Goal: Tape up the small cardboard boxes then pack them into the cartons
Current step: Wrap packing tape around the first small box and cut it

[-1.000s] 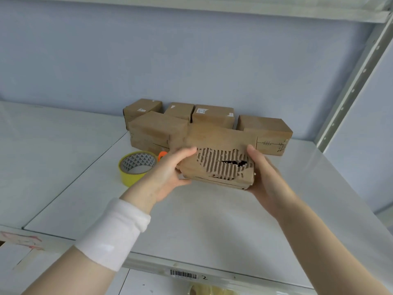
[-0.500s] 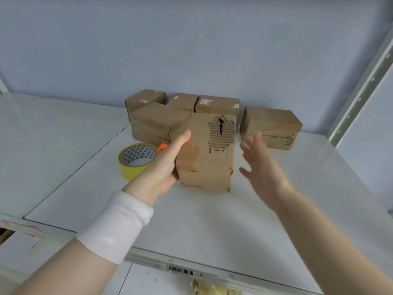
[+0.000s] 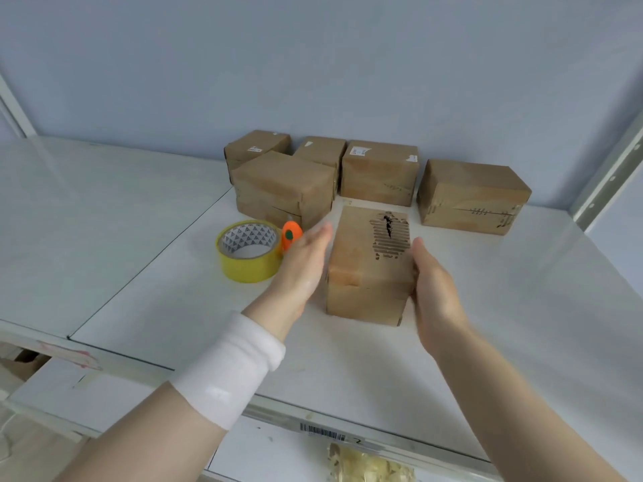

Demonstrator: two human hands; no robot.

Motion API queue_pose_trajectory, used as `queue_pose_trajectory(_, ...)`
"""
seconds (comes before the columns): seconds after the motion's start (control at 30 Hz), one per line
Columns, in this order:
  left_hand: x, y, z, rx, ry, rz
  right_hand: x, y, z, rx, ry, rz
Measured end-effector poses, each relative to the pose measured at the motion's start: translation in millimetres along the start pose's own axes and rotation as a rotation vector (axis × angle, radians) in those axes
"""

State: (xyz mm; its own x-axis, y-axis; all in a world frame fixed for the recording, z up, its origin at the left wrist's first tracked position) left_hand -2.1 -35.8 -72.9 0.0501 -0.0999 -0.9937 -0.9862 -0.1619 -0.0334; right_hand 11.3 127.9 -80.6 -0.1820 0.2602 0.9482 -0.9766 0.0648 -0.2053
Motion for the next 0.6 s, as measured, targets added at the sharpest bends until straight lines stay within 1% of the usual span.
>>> queue_pose_trajectory(0.07,-22,1,-35,-0.111,0.077,0.257,28,-9,-3,-0.111,-0.12,-0.191)
queue_pose_trajectory(0.1,-31,2,-56,-0.178,0.125,0.361,44,-16,1,-0.139,-0.166,-0.304)
queue_pose_trajectory(0.17,-40,4,-91,-0.264,0.366,0.482,73,-28,22,-0.12,-0.274,-0.49)
queue_pose_trajectory(0.2,-38,8,-102,-0.245,0.509,0.497,81,-31,39,-0.086,-0.363,-0.549)
queue_pose_trajectory(0.23,-33,14,-108,-0.197,0.645,0.477,84,-31,58,-0.039,-0.485,-0.581)
queue_pose_trajectory(0.3,-18,21,-111,-0.09,0.895,0.416,76,-26,97,0.075,-0.775,-0.563)
queue_pose_trajectory(0.33,-10,23,-108,-0.045,1.041,0.42,68,-21,113,0.124,-0.923,-0.531)
queue_pose_trajectory(0.37,-6,24,-103,-0.014,1.173,0.463,58,-14,127,0.16,-1.066,-0.492)
queue_pose_trajectory(0.4,-3,25,-100,0.002,1.251,0.519,47,-7,138,0.182,-1.195,-0.449)
queue_pose_trajectory(0.43,-3,26,-100,0.001,1.249,0.554,38,0,147,0.189,-1.297,-0.408)
queue_pose_trajectory(0.5,-2,26,-109,-0.007,1.069,0.533,28,10,161,0.161,-1.376,-0.368)
queue_pose_trajectory(0.57,-1,27,-125,0.01,0.779,0.464,25,18,171,0.117,-1.325,-0.364)
queue_pose_trajectory(0.6,-1,25,-131,0.032,0.631,0.43,25,21,175,0.101,-1.251,-0.357)
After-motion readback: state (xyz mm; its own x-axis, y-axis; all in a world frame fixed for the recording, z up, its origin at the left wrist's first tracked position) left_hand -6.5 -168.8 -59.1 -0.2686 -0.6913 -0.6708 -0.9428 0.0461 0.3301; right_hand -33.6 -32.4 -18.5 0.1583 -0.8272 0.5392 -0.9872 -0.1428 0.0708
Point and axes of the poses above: each hand's wrist, its own y-axis towards the middle knuckle, its own z-axis out of the palm, x = y × z, the point moved 6 cm from there along y, towards the middle knuckle, and after that the axes turned 6 degrees about y, right-handed, at the moved point
